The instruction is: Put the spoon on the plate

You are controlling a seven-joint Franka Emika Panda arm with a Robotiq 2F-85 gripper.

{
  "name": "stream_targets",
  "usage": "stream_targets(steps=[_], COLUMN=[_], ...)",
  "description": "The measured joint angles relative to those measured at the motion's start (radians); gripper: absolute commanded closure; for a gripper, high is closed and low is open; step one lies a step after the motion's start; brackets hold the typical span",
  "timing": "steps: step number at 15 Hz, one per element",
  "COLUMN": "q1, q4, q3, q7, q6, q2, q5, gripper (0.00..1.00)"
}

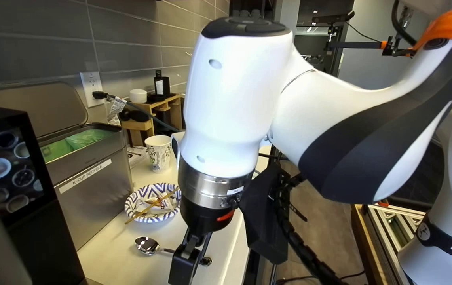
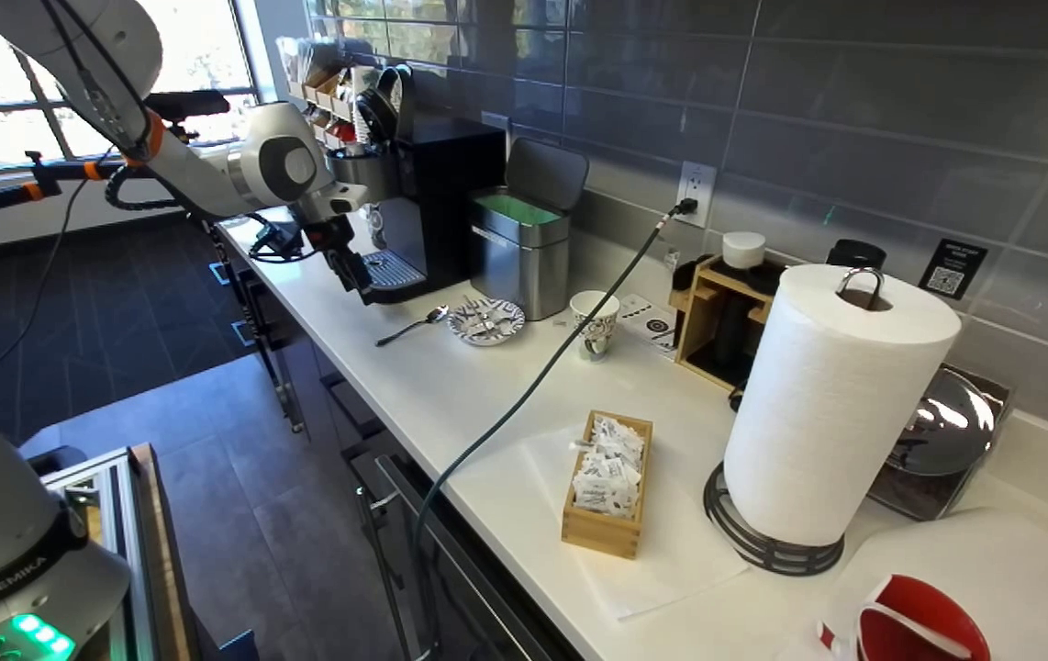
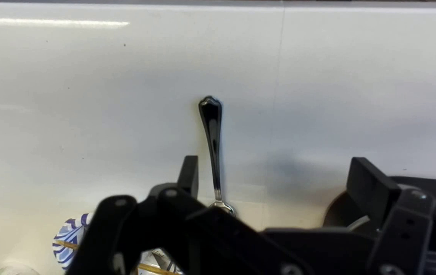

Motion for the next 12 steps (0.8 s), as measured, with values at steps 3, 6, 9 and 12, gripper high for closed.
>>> stream_targets(steps=[3, 6, 9, 12], q1=[0.002, 0.002, 0.002, 0.002], q4=[0.02, 0.052, 0.071, 0.069], q3=[-0.046, -0.09, -0.111, -0.114], q7=[-0.032, -0.064, -0.097, -0.186], q6=[0.014, 0.014, 0.014, 0.015], q2=[0.012, 0.041, 0.079, 0.107], q5=[0.0, 0.01, 0.035, 0.104], gripper=[0.0, 0.0, 0.0, 0.0])
